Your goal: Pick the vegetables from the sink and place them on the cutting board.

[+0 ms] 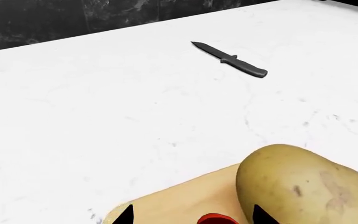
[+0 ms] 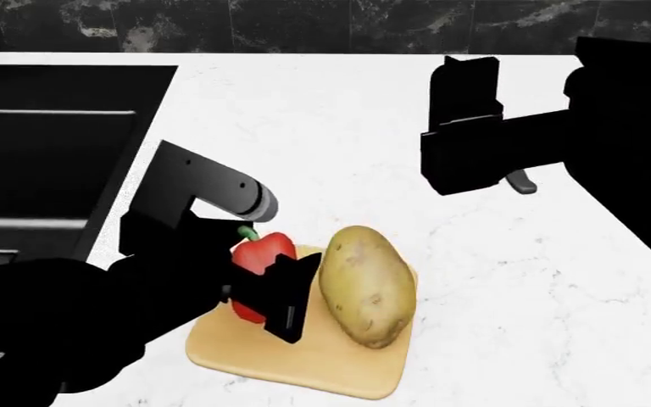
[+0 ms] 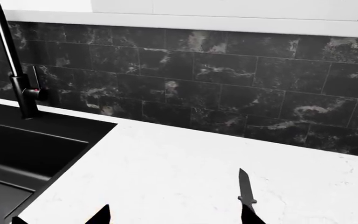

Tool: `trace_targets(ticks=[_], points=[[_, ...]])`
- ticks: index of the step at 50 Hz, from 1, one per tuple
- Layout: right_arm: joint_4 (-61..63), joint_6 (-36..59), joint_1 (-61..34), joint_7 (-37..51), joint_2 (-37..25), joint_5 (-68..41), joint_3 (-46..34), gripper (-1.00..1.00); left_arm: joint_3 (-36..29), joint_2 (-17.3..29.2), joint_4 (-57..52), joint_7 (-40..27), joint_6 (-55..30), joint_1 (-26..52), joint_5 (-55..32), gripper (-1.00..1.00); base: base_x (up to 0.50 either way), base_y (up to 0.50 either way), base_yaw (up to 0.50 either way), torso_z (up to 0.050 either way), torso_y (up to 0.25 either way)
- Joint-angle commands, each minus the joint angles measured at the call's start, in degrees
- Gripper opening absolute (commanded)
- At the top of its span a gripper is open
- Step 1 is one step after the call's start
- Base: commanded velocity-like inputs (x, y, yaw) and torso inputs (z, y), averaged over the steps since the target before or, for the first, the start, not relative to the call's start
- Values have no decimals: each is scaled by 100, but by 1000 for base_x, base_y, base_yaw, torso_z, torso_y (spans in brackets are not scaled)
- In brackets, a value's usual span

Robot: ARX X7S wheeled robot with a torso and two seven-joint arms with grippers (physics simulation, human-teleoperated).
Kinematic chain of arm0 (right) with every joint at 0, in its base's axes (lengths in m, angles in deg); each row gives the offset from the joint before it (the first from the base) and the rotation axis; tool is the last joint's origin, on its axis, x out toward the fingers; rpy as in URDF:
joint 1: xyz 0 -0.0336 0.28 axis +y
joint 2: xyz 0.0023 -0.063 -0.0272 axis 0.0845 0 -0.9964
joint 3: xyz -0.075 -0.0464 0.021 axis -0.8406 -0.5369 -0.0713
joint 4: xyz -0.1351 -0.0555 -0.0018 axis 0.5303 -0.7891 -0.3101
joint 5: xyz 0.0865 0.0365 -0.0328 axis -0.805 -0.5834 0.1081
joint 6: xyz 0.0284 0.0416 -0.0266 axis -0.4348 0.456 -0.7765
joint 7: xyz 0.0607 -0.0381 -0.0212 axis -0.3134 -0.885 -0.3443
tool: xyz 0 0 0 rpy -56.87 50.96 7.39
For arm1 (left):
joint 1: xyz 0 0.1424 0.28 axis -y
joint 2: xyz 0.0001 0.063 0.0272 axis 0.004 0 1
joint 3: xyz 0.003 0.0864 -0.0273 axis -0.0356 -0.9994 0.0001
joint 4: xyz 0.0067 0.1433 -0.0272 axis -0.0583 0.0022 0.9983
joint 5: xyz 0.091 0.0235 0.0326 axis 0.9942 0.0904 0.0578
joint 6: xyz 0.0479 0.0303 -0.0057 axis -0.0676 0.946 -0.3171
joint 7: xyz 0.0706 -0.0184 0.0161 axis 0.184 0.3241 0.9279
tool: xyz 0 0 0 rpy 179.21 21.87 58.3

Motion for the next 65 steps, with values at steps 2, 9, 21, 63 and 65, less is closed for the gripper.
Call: trace_targets(ticks=[2, 9, 21, 63, 65], points=[[21, -15, 76, -120, 36, 115, 179, 100, 41, -122, -35, 174, 139, -17, -44, 100, 0, 0, 0, 0, 0], [6, -29, 94, -140, 44, 129, 171, 100, 13, -90, -66, 155, 118, 23, -55, 100, 0, 0, 0, 0, 0], [-6, -21, 39, -123, 61, 93, 163, 100, 360, 3, -596, -168, -358, 147, -538, 100, 0, 0, 0, 0, 1], [-391, -197, -488, -566, 16, 1260, 287, 100, 1916, 1133, 332, -818, -1325, 2486, -1288, 100, 0, 0, 0, 0, 0], [-543, -121, -678, -630, 68, 1348, 246, 100, 1876, 1127, 434, -788, -1292, 2573, -1238, 100, 0, 0, 0, 0, 0]])
